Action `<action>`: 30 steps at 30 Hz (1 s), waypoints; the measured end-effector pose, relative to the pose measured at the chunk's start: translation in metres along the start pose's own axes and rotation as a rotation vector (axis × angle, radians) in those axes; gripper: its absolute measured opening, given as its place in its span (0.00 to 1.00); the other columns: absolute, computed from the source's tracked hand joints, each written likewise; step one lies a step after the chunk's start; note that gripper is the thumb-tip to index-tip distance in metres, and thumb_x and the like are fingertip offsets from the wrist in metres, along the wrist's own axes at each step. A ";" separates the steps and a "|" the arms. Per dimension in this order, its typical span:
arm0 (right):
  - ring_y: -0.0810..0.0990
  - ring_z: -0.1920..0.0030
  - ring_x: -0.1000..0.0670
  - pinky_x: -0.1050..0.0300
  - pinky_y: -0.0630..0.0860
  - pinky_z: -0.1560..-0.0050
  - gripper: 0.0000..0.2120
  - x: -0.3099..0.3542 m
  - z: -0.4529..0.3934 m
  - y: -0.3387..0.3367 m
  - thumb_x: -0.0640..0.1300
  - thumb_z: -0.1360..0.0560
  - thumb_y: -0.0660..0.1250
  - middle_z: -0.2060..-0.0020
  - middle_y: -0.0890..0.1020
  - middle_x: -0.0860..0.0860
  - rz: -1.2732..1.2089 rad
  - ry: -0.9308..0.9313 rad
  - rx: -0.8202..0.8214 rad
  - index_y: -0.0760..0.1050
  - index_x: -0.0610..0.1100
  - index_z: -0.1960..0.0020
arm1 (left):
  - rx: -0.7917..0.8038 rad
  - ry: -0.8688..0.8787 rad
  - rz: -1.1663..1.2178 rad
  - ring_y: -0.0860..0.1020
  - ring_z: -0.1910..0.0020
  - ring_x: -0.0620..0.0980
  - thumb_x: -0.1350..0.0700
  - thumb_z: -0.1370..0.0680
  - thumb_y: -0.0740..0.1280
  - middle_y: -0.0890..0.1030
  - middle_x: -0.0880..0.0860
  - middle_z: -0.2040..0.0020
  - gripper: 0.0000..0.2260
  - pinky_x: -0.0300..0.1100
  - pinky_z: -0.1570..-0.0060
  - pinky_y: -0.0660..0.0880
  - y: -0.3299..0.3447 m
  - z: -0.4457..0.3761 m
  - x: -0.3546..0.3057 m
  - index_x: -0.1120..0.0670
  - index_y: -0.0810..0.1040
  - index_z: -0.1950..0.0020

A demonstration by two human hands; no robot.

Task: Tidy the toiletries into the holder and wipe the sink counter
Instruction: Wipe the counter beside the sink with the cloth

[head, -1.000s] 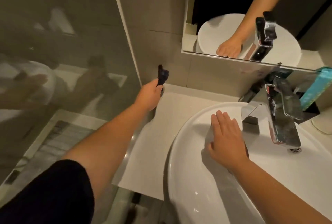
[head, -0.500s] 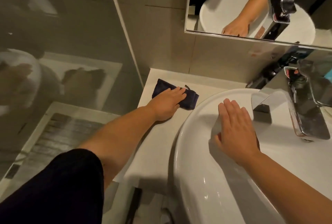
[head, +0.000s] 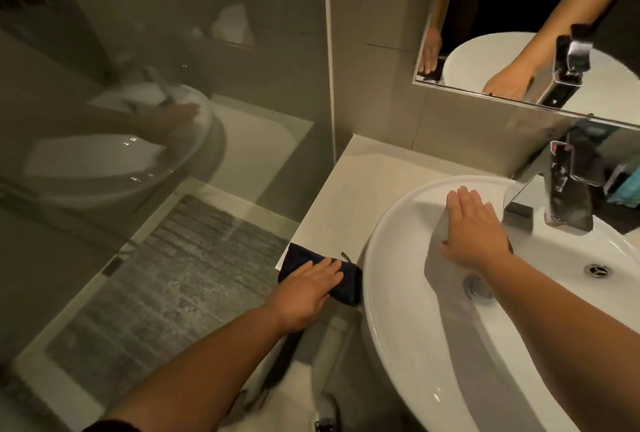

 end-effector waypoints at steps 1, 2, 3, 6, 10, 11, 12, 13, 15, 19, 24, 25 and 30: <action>0.42 0.23 0.40 0.44 0.45 0.24 0.45 -0.001 0.002 -0.001 0.54 0.27 0.64 0.22 0.44 0.41 -0.004 0.001 0.014 0.39 0.39 0.24 | 0.005 -0.024 0.002 0.53 0.23 0.50 0.60 0.19 0.56 0.56 0.52 0.22 0.22 0.45 0.26 0.46 0.001 0.008 -0.004 0.54 0.60 0.24; 0.42 0.23 0.41 0.44 0.44 0.24 0.45 -0.001 0.002 -0.002 0.53 0.27 0.64 0.22 0.43 0.42 -0.011 -0.001 0.021 0.39 0.39 0.23 | 0.002 -0.054 0.014 0.53 0.23 0.50 0.60 0.18 0.56 0.57 0.52 0.22 0.21 0.45 0.26 0.47 0.002 0.015 -0.007 0.54 0.61 0.24; 0.41 0.23 0.41 0.44 0.44 0.24 0.45 -0.001 0.002 -0.002 0.53 0.27 0.64 0.22 0.43 0.42 -0.017 -0.004 0.029 0.38 0.39 0.23 | -0.004 -0.079 0.026 0.54 0.23 0.50 0.60 0.18 0.56 0.58 0.52 0.22 0.21 0.44 0.26 0.48 0.002 0.021 -0.011 0.54 0.62 0.25; 0.40 0.23 0.41 0.44 0.44 0.24 0.45 -0.003 0.002 -0.006 0.53 0.26 0.63 0.22 0.41 0.42 -0.018 -0.019 0.078 0.37 0.39 0.23 | -0.028 -0.174 0.193 0.61 0.25 0.50 0.59 0.18 0.56 0.65 0.53 0.25 0.19 0.42 0.27 0.54 0.005 0.039 -0.018 0.54 0.67 0.27; 0.41 0.23 0.41 0.44 0.45 0.24 0.46 -0.006 0.002 -0.008 0.53 0.27 0.64 0.22 0.42 0.42 -0.021 -0.040 0.098 0.38 0.40 0.23 | -0.164 -0.519 0.865 0.78 0.42 0.53 0.58 0.18 0.57 0.81 0.54 0.43 0.13 0.47 0.40 0.74 0.011 0.067 -0.027 0.52 0.76 0.37; 0.41 0.23 0.41 0.44 0.45 0.24 0.46 -0.006 0.003 -0.008 0.53 0.27 0.64 0.22 0.42 0.42 -0.019 -0.040 0.096 0.38 0.40 0.23 | -0.210 -0.619 1.100 0.80 0.44 0.54 0.59 0.18 0.56 0.82 0.55 0.45 0.13 0.48 0.42 0.75 0.012 0.072 -0.033 0.54 0.77 0.38; 0.41 0.23 0.41 0.44 0.44 0.24 0.46 -0.006 0.003 -0.008 0.52 0.27 0.64 0.22 0.42 0.42 -0.017 -0.039 0.090 0.38 0.40 0.23 | -0.254 -0.698 1.352 0.80 0.45 0.55 0.61 0.18 0.56 0.83 0.57 0.46 0.13 0.48 0.45 0.77 0.014 0.074 -0.039 0.57 0.77 0.39; 0.40 0.23 0.41 0.44 0.44 0.24 0.46 -0.006 0.003 -0.008 0.52 0.27 0.64 0.22 0.42 0.42 -0.017 -0.039 0.085 0.38 0.40 0.23 | -0.289 -0.749 1.588 0.80 0.45 0.56 0.62 0.18 0.56 0.83 0.60 0.45 0.12 0.48 0.48 0.77 0.012 0.075 -0.046 0.59 0.77 0.39; 0.40 0.23 0.41 0.44 0.43 0.24 0.46 -0.005 0.003 -0.007 0.52 0.27 0.64 0.22 0.41 0.42 -0.018 -0.039 0.084 0.37 0.40 0.23 | -0.329 -0.805 1.856 0.80 0.46 0.57 0.62 0.18 0.56 0.82 0.62 0.45 0.12 0.49 0.50 0.76 0.006 0.070 -0.048 0.60 0.76 0.40; 0.39 0.23 0.41 0.44 0.42 0.24 0.44 -0.004 0.004 -0.007 0.52 0.27 0.63 0.22 0.41 0.41 -0.015 -0.035 0.059 0.38 0.40 0.23 | -0.379 -0.794 1.926 0.79 0.43 0.58 0.59 0.17 0.57 0.81 0.62 0.43 0.12 0.52 0.48 0.75 -0.026 0.034 -0.033 0.59 0.75 0.37; 0.41 0.23 0.40 0.43 0.43 0.24 0.44 -0.002 0.004 -0.007 0.52 0.27 0.62 0.22 0.43 0.41 -0.047 -0.031 0.023 0.39 0.39 0.23 | -0.560 -0.651 1.585 0.78 0.42 0.56 0.59 0.17 0.57 0.79 0.59 0.41 0.13 0.48 0.47 0.75 -0.085 -0.069 0.012 0.57 0.74 0.35; 0.41 0.23 0.40 0.43 0.42 0.24 0.44 -0.002 0.003 -0.006 0.52 0.27 0.62 0.22 0.43 0.41 -0.056 -0.025 0.015 0.40 0.39 0.23 | -0.552 -0.587 1.409 0.78 0.43 0.56 0.59 0.18 0.57 0.80 0.58 0.42 0.12 0.47 0.46 0.74 -0.098 -0.096 0.017 0.56 0.75 0.37; 0.46 0.23 0.37 0.40 0.44 0.24 0.43 0.001 0.000 0.001 0.51 0.30 0.64 0.23 0.48 0.39 -0.068 -0.009 -0.037 0.45 0.38 0.23 | -0.377 -0.183 0.503 0.77 0.49 0.58 0.59 0.19 0.56 0.80 0.58 0.47 0.12 0.45 0.53 0.71 -0.132 -0.242 0.010 0.57 0.74 0.39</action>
Point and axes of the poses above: each hand's wrist, its own z-axis away from the middle knuckle, its own y-axis out of the palm, x = y × z, the point moved 2 cm from there along -z, towards the middle knuckle
